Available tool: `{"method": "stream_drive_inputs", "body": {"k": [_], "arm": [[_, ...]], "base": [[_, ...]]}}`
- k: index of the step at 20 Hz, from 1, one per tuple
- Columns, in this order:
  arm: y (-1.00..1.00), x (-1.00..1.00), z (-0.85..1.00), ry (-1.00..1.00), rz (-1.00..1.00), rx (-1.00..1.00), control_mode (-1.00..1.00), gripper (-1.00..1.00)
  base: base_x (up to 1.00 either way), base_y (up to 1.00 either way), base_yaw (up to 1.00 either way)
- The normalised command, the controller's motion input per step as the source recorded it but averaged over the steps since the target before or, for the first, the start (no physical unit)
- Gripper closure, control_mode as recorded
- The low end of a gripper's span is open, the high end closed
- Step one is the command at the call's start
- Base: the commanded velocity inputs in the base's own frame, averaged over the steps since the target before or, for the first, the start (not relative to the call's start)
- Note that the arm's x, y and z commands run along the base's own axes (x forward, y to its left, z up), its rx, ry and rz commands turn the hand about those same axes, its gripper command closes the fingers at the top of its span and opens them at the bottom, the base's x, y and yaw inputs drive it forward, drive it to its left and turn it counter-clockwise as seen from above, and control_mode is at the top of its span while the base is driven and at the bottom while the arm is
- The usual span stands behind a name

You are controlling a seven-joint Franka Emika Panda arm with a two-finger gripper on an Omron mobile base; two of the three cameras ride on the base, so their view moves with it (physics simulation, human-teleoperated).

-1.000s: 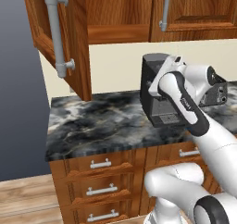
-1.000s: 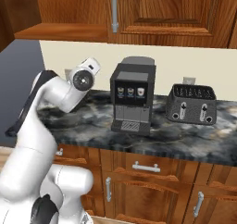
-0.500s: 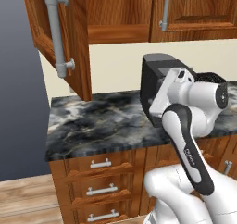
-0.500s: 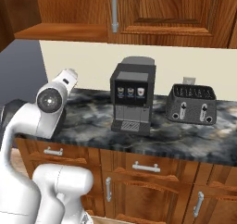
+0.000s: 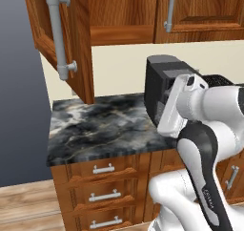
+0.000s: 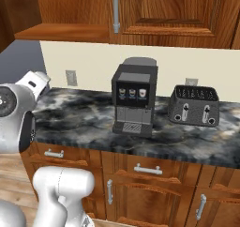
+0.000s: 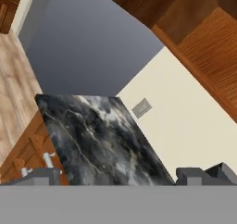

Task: Close all open cabinet doors.

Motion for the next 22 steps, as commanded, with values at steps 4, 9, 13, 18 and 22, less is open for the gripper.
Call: {"method": "stream_drive_inputs", "body": {"k": [4,9,13,18,22], "arm": [[0.43,-1.0,-0.01,0.0,0.0,-0.07,-1.0,-1.0],[0.22,-0.77,-0.36,0.0,0.01,-0.11,-1.0,-1.0],[0.05,-0.13,-0.47,0.0,0.04,-0.23,-1.0,-1.0],[0.27,-0.48,-0.22,-0.02,0.04,-0.17,-1.0,-1.0],[0.38,-0.56,-0.02,-0.08,0.06,-0.16,-1.0,-1.0]], "base": [[0.0,0.0,0.0],[0.0,0.0,0.0],[0.0,0.0,0.0],[0.0,0.0,0.0],[0.0,0.0,0.0]]}}
